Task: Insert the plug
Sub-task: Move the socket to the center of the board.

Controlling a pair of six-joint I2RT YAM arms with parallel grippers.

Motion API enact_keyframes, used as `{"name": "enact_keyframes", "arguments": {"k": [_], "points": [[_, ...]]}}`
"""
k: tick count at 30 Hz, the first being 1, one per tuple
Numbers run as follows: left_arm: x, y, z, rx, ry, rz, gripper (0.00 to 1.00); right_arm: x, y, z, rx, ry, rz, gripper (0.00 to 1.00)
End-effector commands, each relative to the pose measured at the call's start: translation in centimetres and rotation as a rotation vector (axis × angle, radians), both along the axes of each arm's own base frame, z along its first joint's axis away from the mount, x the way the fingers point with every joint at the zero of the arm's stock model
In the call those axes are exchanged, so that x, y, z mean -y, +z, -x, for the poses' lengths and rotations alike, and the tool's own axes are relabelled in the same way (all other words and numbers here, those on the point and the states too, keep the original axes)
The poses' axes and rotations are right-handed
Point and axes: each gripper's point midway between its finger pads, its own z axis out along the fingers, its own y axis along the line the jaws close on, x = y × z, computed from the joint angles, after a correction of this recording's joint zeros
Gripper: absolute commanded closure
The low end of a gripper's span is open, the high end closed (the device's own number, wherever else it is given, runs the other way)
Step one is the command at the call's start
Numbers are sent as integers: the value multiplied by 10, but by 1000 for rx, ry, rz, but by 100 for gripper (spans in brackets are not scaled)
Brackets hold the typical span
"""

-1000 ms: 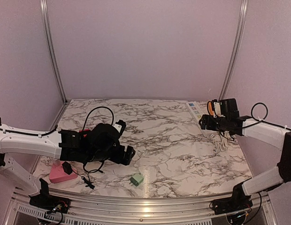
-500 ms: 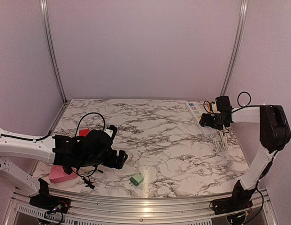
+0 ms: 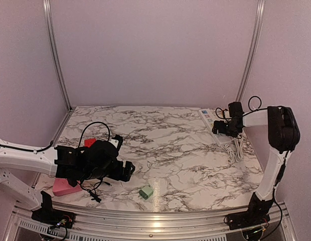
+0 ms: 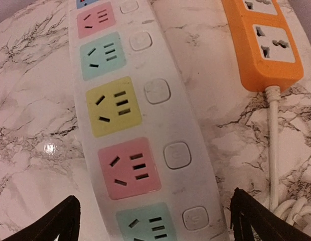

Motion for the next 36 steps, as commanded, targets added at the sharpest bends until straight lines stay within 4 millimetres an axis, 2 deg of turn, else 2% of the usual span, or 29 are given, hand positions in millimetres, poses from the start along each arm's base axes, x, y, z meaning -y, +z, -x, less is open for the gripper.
{"name": "enact_keyframes", "arguments": {"k": [1,8,16,25,30,36], "points": [[-2,1,0,-4,5,12,1,6,-2,-12,-6,11,41,2],[-1,-2,1,-17,7,18,1,3,-14,-11,-28,37,35,5],[2,-4,2,-24,2,29,1,-9,-26,-2,-67,79,19,17],[5,-6,2,-30,-4,30,1,-59,-33,20,-84,191,44,20],[5,-7,2,-29,-4,29,1,-94,-40,44,-105,273,44,20],[8,-8,1,-30,-7,29,1,-147,-33,79,-88,392,50,20]]}}
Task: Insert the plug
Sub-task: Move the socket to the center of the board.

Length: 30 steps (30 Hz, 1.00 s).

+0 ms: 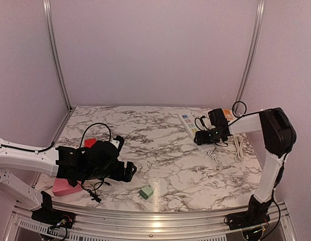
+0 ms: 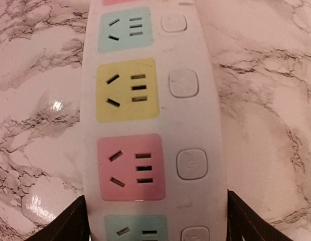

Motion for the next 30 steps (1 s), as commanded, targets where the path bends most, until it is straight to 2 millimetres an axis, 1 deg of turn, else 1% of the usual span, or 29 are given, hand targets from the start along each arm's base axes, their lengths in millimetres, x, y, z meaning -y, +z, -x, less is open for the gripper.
{"name": "enact_keyframes", "arguments": {"k": [1,2,6,9,12,15,17,18,20,22,26,28,30], "points": [[1,-5,-2,-2,0,-4,1,-42,-10,45,-70,109,10,20],[1,-5,-2,0,2,-6,1,-54,-9,53,-70,137,8,20],[-6,-1,-5,18,36,-9,1,-88,2,74,-55,212,-8,20],[-17,1,-10,30,84,-21,1,-112,6,88,-48,272,-11,20],[-32,0,-15,22,142,-22,1,-133,5,101,-50,315,-13,20],[-49,-3,-20,4,205,2,1,-150,1,111,-55,350,-2,20],[-63,-1,-25,10,252,21,1,-162,-2,119,-61,377,8,19],[-69,0,-25,17,268,25,1,-166,-5,122,-65,384,12,19],[-83,6,-29,36,310,30,1,-179,-8,132,-68,417,24,19],[-94,8,-31,47,332,24,1,-190,-11,140,-72,441,27,19],[-104,10,-32,55,350,7,1,-212,-13,153,-73,486,33,16],[-107,8,-32,54,355,-3,1,-218,-12,157,-75,497,32,15],[-108,7,-32,53,359,-8,1,-219,-11,157,-78,495,31,15]]}}
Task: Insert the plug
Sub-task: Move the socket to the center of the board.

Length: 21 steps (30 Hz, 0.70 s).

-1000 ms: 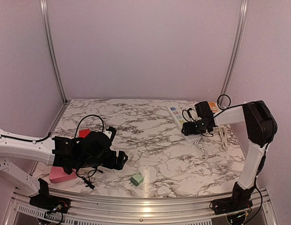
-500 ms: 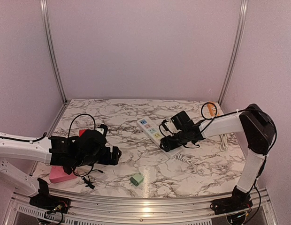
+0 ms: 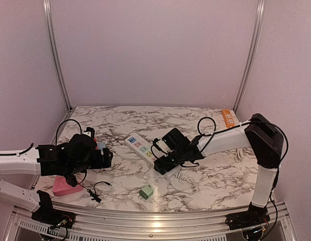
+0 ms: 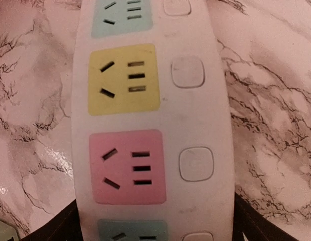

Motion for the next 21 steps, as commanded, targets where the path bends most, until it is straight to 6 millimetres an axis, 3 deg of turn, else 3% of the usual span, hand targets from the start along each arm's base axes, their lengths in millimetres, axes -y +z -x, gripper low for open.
{"name": "enact_keyframes", "arguments": {"k": [1,6,14,21], "points": [[-15,-10,3,-16,27,-56,1,-5,-5,7,-32,1,26,14],[-19,-13,2,-15,37,-69,1,-5,14,8,-16,-5,-1,13],[-33,-29,-4,-71,86,-90,1,-7,74,12,49,21,-98,11],[-40,-52,-7,-179,124,-76,1,6,116,11,131,-2,-131,11]]}}
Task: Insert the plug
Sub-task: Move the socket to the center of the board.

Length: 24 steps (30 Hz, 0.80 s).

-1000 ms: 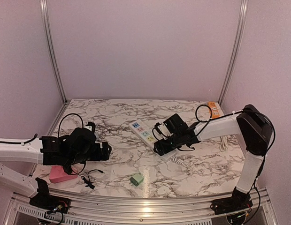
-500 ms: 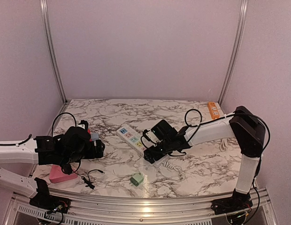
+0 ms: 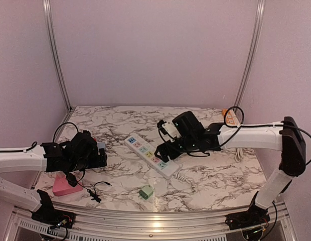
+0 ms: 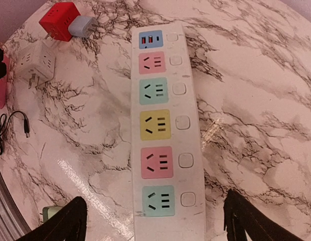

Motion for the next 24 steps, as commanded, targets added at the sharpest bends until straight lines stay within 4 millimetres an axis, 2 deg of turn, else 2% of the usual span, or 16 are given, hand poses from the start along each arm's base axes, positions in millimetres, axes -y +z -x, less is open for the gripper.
{"name": "enact_keyframes", "arguments": {"k": [1,4,8,17,24], "points": [[-8,-23,7,-97,21,-5,1,11,25,0,56,-26,0,11],[-10,-26,6,-115,36,8,1,16,37,-1,84,-36,-12,11],[-13,-32,4,-141,58,29,1,18,43,1,97,-39,-32,11],[-19,-56,2,-228,120,30,1,17,41,5,85,-37,-59,12],[-22,-60,-4,-243,155,26,1,19,41,7,89,-37,-66,12]]}}
